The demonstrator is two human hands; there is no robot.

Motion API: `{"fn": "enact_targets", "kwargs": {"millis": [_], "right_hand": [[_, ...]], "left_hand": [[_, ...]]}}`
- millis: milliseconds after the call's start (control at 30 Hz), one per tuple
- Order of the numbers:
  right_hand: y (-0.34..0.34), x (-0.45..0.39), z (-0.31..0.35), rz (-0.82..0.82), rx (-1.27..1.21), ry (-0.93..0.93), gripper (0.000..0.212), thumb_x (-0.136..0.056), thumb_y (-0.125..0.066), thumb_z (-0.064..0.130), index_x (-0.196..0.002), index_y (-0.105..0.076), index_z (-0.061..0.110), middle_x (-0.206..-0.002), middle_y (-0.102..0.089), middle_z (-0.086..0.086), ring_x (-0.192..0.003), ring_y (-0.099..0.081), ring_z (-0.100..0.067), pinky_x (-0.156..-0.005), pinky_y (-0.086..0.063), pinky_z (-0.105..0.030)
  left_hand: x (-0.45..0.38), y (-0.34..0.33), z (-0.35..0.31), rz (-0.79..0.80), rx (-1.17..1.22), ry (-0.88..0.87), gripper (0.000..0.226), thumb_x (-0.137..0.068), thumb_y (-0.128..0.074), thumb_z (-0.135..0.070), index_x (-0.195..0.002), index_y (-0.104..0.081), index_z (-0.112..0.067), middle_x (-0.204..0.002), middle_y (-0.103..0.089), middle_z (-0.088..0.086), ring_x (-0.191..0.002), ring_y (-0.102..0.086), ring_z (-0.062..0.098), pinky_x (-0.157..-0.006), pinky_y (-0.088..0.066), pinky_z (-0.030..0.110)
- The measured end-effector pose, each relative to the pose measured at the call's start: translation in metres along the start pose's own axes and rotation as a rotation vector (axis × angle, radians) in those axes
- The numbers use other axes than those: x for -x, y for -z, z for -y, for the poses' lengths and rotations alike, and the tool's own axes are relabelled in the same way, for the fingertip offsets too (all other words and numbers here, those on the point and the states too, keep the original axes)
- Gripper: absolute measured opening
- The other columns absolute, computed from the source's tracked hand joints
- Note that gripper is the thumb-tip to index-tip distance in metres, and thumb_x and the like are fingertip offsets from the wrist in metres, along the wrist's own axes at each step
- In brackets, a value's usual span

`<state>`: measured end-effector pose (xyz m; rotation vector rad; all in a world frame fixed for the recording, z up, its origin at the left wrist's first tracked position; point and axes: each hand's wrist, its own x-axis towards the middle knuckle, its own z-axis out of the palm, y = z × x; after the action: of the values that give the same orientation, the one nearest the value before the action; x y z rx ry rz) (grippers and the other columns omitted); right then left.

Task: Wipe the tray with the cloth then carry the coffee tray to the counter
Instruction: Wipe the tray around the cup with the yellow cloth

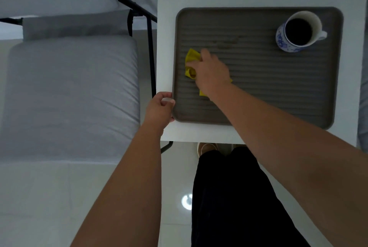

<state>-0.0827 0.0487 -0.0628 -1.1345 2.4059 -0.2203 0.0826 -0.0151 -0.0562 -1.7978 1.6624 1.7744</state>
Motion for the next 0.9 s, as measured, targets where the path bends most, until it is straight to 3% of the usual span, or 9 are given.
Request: {"fn": "enact_targets", "kwargs": {"millis": [167, 300, 367, 433, 533, 600, 700, 833, 900], "right_hand": [[0.004, 0.041, -0.083, -0.130, -0.126, -0.165, 0.049, -0.074, -0.058, 0.010, -0.118, -0.060, 0.034, -0.116, -0.047, -0.016, -0.094, -0.053, -0.039, -0.079, -0.050, -0.043], [0.000, 0.057, -0.109, -0.344, -0.291, -0.296, 0.040, -0.078, -0.047, 0.008, -0.109, -0.069, 0.021, -0.104, -0.050, -0.022, -0.083, -0.055, -0.039, -0.076, -0.049, -0.039], [-0.005, 0.049, -0.095, -0.382, -0.303, -0.328, 0.037, -0.078, -0.047, 0.008, -0.107, -0.069, 0.016, -0.102, -0.051, -0.023, -0.082, -0.055, -0.038, -0.076, -0.048, -0.036], [-0.010, 0.031, -0.071, -0.370, -0.305, -0.312, 0.037, -0.075, -0.047, 0.010, -0.104, -0.069, 0.016, -0.101, -0.051, -0.022, -0.081, -0.055, -0.038, -0.075, -0.050, -0.038], [-0.014, 0.002, -0.023, -0.214, -0.195, -0.193, 0.040, -0.075, -0.055, 0.009, -0.112, -0.064, 0.020, -0.116, -0.049, -0.021, -0.094, -0.054, -0.039, -0.079, -0.049, -0.040], [-0.012, -0.012, 0.005, -0.107, -0.133, -0.123, 0.048, -0.077, -0.059, 0.009, -0.123, -0.057, 0.023, -0.129, -0.042, -0.016, -0.107, -0.048, -0.037, -0.084, -0.046, -0.040], [-0.004, -0.017, 0.007, -0.054, -0.097, -0.066, 0.053, -0.080, -0.060, 0.011, -0.128, -0.052, 0.029, -0.131, -0.039, -0.012, -0.110, -0.046, -0.033, -0.086, -0.046, -0.040], [0.003, 0.006, -0.050, -0.149, -0.223, -0.175, 0.049, -0.077, -0.054, 0.008, -0.121, -0.060, 0.029, -0.123, -0.045, -0.016, -0.096, -0.055, -0.038, -0.082, -0.050, -0.041], [0.007, 0.022, -0.078, -0.276, -0.303, -0.323, 0.045, -0.078, -0.054, 0.006, -0.117, -0.064, 0.025, -0.118, -0.047, -0.018, -0.088, -0.057, -0.039, -0.081, -0.050, -0.039]], "left_hand": [[-0.002, 0.002, -0.002, 0.006, -0.031, 0.025, 0.012, -0.096, -0.054, -0.011, -0.105, -0.060, -0.017, -0.090, -0.059, 0.001, -0.087, -0.060, 0.018, -0.082, -0.058, 0.042], [-0.005, 0.002, 0.001, 0.001, -0.040, 0.014, 0.014, -0.096, -0.055, -0.012, -0.106, -0.060, -0.020, -0.081, -0.057, 0.002, -0.079, -0.058, 0.015, -0.083, -0.058, 0.046], [-0.007, 0.002, 0.003, 0.019, -0.062, -0.022, 0.027, -0.096, -0.053, -0.011, -0.118, -0.061, -0.025, -0.071, -0.054, 0.000, -0.075, -0.057, 0.014, -0.081, -0.059, 0.043], [-0.008, 0.003, 0.003, 0.057, -0.107, -0.055, 0.045, -0.098, -0.051, -0.011, -0.134, -0.053, -0.037, -0.068, -0.050, -0.004, -0.075, -0.056, 0.014, -0.079, -0.058, 0.037], [-0.010, 0.005, 0.002, 0.090, -0.144, -0.071, 0.053, -0.099, -0.047, -0.012, -0.142, -0.043, -0.042, -0.073, -0.053, -0.013, -0.078, -0.054, 0.013, -0.085, -0.056, 0.037], [-0.011, 0.005, 0.001, 0.094, -0.175, -0.077, 0.052, -0.099, -0.047, -0.012, -0.143, -0.043, -0.041, -0.069, -0.052, -0.008, -0.080, -0.055, 0.013, -0.090, -0.056, 0.039], [-0.008, 0.005, -0.001, 0.100, -0.189, -0.071, 0.053, -0.100, -0.045, -0.011, -0.143, -0.041, -0.042, -0.072, -0.053, -0.003, -0.081, -0.056, 0.015, -0.085, -0.057, 0.036], [-0.005, 0.004, 0.000, 0.086, -0.201, -0.101, 0.058, -0.100, -0.045, -0.009, -0.144, -0.037, -0.047, -0.081, -0.052, 0.007, -0.081, -0.055, 0.019, -0.072, -0.056, 0.026], [-0.004, 0.004, 0.001, 0.078, -0.232, -0.133, 0.060, -0.100, -0.044, -0.009, -0.143, -0.036, -0.050, -0.082, -0.052, 0.009, -0.079, -0.054, 0.021, -0.074, -0.058, 0.032]]}}
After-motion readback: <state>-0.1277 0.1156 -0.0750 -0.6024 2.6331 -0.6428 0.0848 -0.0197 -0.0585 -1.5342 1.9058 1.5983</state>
